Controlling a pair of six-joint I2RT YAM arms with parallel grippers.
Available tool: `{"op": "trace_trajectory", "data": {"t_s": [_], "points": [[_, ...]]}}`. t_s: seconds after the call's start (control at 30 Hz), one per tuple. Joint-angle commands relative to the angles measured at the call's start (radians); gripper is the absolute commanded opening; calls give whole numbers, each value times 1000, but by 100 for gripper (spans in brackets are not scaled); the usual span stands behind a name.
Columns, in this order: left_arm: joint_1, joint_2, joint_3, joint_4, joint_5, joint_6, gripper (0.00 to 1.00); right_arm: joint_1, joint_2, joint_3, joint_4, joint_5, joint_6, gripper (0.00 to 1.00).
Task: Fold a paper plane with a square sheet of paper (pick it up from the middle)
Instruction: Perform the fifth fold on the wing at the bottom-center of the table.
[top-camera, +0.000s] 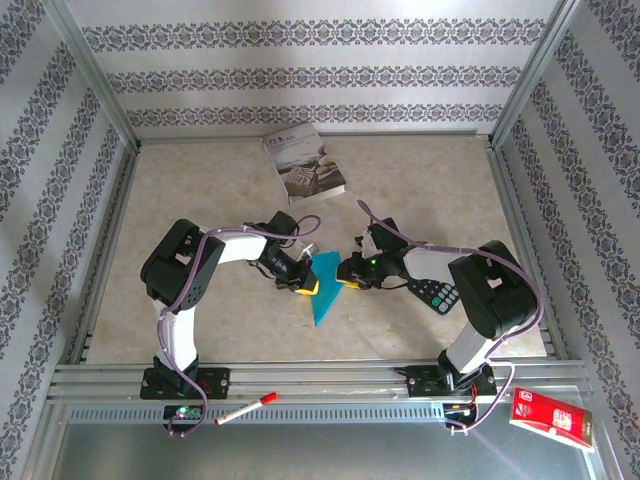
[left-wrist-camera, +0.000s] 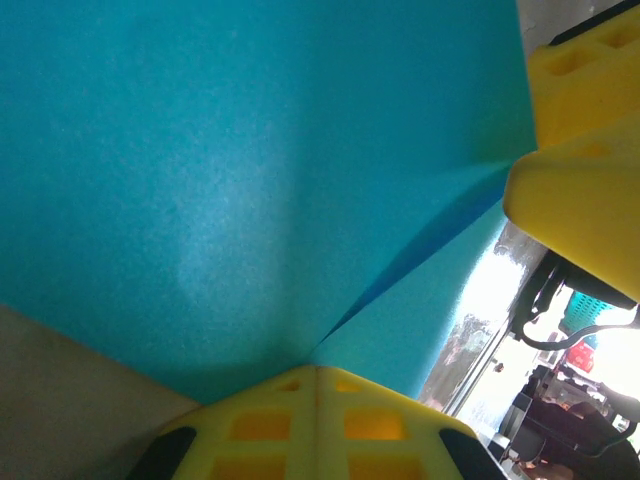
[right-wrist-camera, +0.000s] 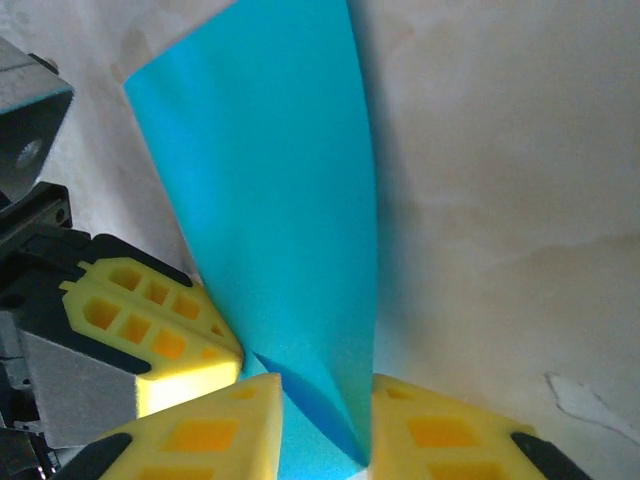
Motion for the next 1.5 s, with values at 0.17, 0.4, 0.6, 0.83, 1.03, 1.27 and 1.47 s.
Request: {"op": "trace_trajectory", "data": {"t_s": [0.17, 0.4, 0.6, 0.83, 1.03, 1.27, 1.47], "points": [[10, -12, 25, -22, -15, 17, 3, 22, -55, -57, 31, 43, 65, 12], [3, -169, -58, 107, -60, -58, 19, 142, -196, -138, 61, 243, 358, 8], [-87, -441, -252, 234, -312, -67, 35, 276, -252, -180, 112, 411, 623, 7], [-266, -709, -473, 334, -645, 19, 43, 335, -275, -157, 111, 456, 752, 6], [-377, -751, -526, 373, -788, 123, 50, 343, -297, -147, 99, 453, 821, 6], [-488, -627, -485, 425, -892, 212, 53, 347, -307, -138, 84, 446, 857, 6], [-513, -538, -436, 433, -977, 266, 51, 347, -307, -140, 92, 434, 873, 5]]}}
